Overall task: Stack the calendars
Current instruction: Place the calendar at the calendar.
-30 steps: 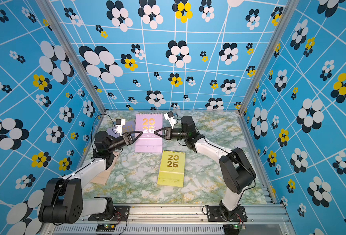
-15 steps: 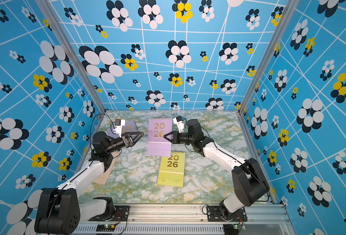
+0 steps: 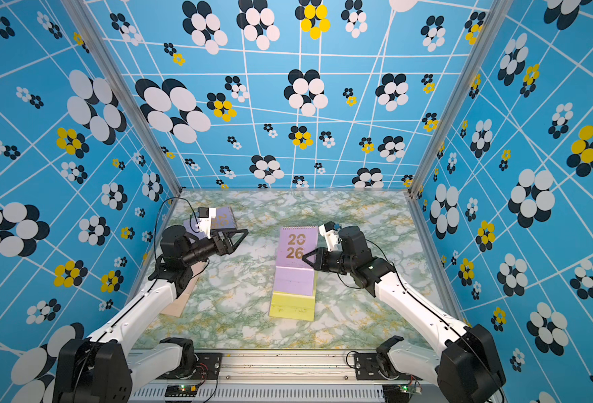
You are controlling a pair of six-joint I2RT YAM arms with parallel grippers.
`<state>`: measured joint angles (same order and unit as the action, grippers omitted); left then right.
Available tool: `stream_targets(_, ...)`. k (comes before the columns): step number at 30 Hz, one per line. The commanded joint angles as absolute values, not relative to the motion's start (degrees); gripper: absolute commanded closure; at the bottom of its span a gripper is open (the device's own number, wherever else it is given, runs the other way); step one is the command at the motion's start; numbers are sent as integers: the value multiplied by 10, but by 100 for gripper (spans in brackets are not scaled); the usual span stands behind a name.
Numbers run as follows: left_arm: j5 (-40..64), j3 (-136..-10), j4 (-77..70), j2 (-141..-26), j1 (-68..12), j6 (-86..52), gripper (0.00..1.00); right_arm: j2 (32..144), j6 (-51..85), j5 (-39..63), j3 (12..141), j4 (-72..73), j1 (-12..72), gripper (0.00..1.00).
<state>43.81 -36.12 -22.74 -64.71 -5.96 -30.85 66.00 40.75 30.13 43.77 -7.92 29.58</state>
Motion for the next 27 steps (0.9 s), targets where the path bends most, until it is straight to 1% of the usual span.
stream_targets(1, 422, -373, -219, -649, -77, -285, 1, 638, 454, 310, 407, -60, 292, 100)
stream_targets(12, 407, -370, -208, -662, -115, -262, 1, 635, 512, 335, 324, 38, 292, 100)
stream_targets(20, 407, -371, -209, -669, -125, -258, 1, 658, 507, 364, 318, 57, 293, 100)
stream_targets(27, 406, -371, -208, -670, -129, -258, 0, 678, 501, 367, 317, 62, 293, 100)
